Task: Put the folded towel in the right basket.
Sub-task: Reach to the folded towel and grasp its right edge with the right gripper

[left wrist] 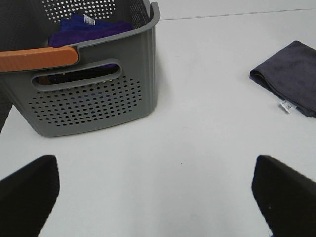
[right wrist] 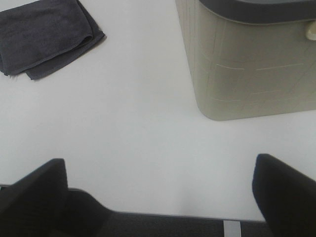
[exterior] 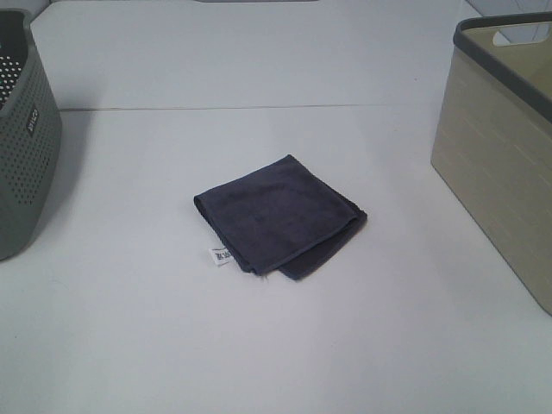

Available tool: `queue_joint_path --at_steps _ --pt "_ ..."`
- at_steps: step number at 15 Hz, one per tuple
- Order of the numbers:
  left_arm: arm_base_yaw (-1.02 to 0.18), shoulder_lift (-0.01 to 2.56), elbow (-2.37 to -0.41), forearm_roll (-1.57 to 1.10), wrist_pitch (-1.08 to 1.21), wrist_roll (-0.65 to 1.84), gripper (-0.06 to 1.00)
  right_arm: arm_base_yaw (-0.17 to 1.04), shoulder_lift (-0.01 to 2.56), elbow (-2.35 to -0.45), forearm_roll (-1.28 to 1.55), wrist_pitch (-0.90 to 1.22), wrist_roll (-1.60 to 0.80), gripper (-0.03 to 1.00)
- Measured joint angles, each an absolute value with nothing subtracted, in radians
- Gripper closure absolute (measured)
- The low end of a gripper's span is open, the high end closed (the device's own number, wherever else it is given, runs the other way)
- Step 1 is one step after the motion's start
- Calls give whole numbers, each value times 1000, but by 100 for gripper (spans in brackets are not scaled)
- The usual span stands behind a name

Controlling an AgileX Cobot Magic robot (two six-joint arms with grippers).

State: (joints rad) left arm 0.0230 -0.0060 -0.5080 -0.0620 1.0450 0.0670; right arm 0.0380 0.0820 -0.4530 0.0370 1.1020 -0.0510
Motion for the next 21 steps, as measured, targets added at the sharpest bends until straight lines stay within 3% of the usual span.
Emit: queue_joint_path --at_steps 21 --pt "23 -6 -508 -62 1045 67 -5 38 82 -453 37 1102 -51 -1"
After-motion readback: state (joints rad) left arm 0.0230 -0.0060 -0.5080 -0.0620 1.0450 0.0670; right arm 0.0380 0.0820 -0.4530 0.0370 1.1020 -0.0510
